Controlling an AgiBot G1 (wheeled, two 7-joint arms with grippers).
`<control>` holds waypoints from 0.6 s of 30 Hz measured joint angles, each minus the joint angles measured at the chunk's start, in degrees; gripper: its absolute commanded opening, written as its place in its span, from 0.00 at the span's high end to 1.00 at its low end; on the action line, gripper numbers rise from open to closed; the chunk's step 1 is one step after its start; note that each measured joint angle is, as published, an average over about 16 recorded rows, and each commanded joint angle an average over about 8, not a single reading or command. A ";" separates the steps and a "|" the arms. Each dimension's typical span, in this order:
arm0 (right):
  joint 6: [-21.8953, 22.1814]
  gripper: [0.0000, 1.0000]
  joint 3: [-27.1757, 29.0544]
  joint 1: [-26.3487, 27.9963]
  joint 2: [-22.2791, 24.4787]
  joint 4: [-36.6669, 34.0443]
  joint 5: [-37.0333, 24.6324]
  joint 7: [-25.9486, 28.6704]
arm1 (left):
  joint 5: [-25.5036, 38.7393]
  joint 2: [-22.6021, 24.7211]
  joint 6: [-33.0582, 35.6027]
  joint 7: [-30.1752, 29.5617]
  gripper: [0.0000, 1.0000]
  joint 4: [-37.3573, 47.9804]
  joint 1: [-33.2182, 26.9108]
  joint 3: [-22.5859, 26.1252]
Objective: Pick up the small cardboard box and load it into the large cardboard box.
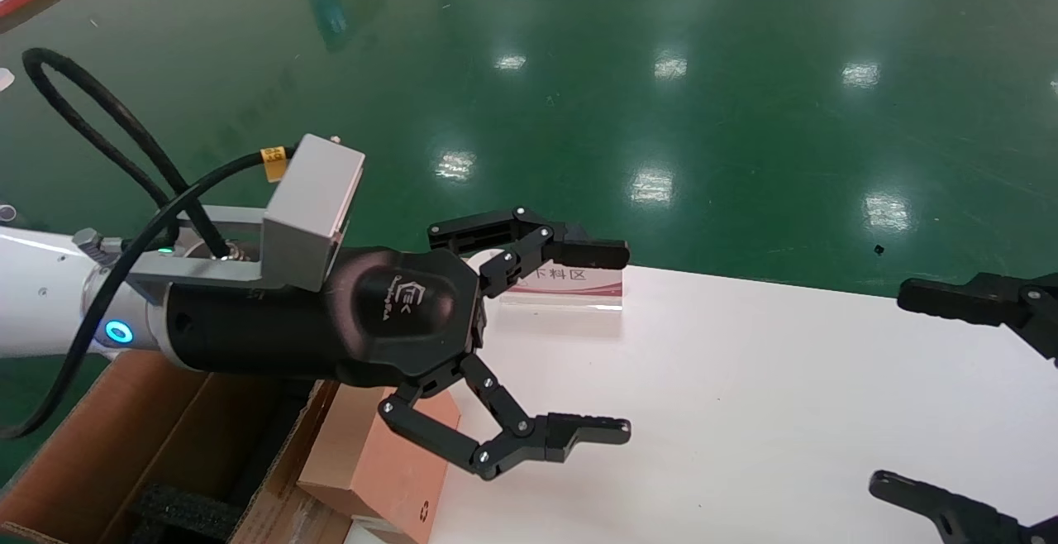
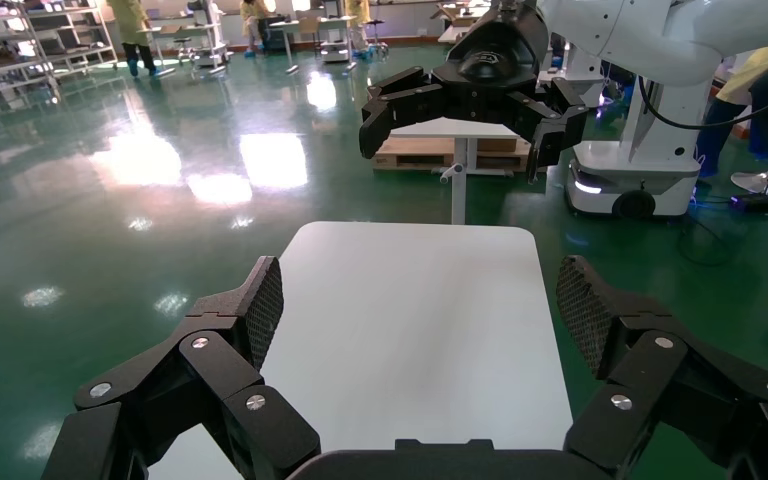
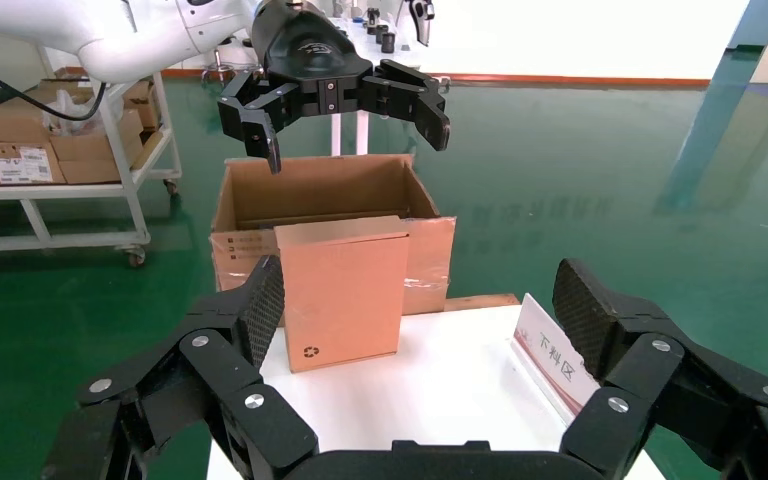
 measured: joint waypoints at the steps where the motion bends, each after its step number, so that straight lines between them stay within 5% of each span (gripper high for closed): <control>1: 0.00 0.00 0.00 0.00 0.00 0.00 0.00 0.00 | 0.00 0.00 0.00 0.00 0.00 0.00 0.00 0.00; 18: 0.00 0.00 -0.02 0.01 0.00 -0.02 0.01 -0.01 | 2.12 -0.73 -0.64 -2.24 0.00 -0.59 -0.90 1.03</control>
